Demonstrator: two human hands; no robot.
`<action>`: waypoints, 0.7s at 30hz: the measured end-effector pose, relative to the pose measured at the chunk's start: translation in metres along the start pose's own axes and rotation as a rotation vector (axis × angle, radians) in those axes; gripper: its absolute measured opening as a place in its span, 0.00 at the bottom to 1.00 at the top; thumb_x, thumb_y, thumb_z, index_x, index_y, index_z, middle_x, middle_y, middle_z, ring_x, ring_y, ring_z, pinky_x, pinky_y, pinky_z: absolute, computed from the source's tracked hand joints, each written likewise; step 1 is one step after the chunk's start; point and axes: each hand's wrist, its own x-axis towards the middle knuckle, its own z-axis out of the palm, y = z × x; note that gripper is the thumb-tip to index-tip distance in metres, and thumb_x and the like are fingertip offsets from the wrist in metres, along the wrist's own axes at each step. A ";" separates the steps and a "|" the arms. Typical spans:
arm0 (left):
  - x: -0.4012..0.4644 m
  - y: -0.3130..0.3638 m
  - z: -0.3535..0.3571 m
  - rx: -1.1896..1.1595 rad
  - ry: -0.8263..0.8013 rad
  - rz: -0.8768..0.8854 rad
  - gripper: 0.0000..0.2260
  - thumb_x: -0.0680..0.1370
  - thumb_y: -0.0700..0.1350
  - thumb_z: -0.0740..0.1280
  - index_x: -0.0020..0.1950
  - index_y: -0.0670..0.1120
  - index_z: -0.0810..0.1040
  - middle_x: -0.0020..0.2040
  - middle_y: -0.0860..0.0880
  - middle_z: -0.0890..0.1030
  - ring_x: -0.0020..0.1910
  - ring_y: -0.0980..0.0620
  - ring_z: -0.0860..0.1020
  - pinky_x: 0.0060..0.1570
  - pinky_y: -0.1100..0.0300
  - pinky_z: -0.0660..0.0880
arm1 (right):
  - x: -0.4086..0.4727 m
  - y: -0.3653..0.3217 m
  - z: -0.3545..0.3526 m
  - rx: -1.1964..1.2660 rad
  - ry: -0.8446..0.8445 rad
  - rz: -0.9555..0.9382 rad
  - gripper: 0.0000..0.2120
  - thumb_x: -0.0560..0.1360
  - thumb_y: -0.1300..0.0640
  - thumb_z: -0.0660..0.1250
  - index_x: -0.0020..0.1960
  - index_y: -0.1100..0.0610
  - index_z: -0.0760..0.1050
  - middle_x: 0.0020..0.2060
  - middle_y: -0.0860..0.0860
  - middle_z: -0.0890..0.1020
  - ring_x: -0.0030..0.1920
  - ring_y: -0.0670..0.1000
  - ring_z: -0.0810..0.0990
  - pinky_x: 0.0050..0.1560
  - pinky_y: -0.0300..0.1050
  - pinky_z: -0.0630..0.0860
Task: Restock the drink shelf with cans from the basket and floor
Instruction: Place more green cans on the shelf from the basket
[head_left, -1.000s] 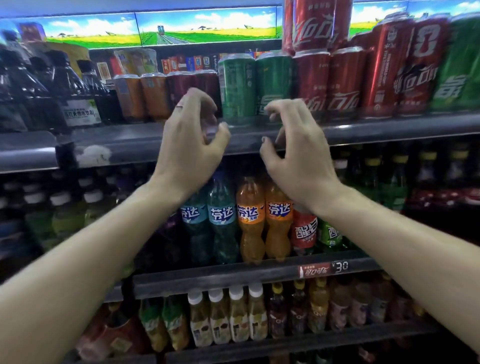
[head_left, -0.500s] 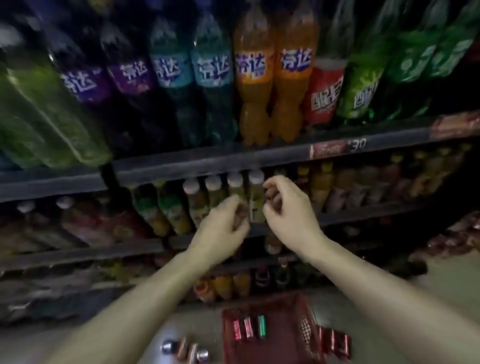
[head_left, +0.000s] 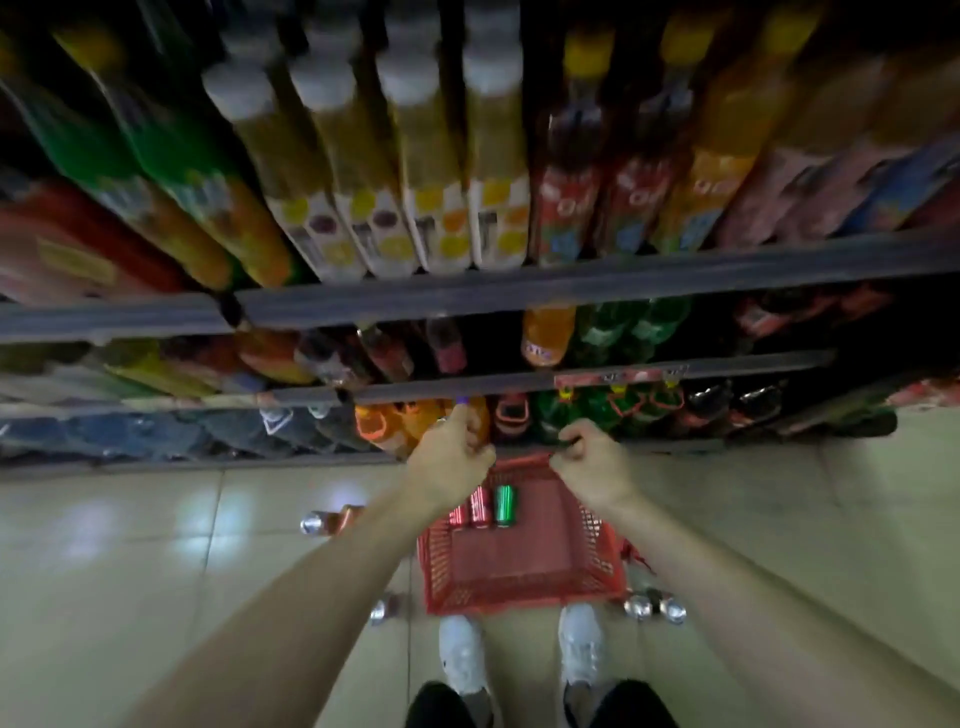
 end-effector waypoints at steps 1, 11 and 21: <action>0.012 -0.019 0.021 -0.017 -0.012 -0.050 0.13 0.79 0.43 0.70 0.61 0.43 0.74 0.48 0.48 0.80 0.54 0.42 0.81 0.55 0.52 0.77 | 0.016 0.021 0.019 0.016 -0.034 0.036 0.09 0.77 0.59 0.70 0.57 0.54 0.75 0.37 0.47 0.81 0.40 0.49 0.80 0.39 0.43 0.70; 0.160 -0.256 0.239 -0.423 -0.020 -0.445 0.32 0.66 0.52 0.79 0.65 0.46 0.72 0.61 0.47 0.80 0.63 0.47 0.78 0.66 0.50 0.75 | 0.179 0.231 0.240 0.216 -0.217 0.332 0.19 0.74 0.49 0.77 0.62 0.52 0.77 0.59 0.55 0.81 0.58 0.56 0.80 0.64 0.53 0.75; 0.290 -0.408 0.379 -0.465 0.056 -0.638 0.52 0.66 0.61 0.79 0.82 0.41 0.59 0.77 0.37 0.69 0.76 0.37 0.70 0.75 0.44 0.69 | 0.323 0.369 0.392 0.477 -0.206 0.341 0.36 0.59 0.41 0.82 0.63 0.53 0.81 0.51 0.49 0.87 0.47 0.47 0.85 0.40 0.39 0.75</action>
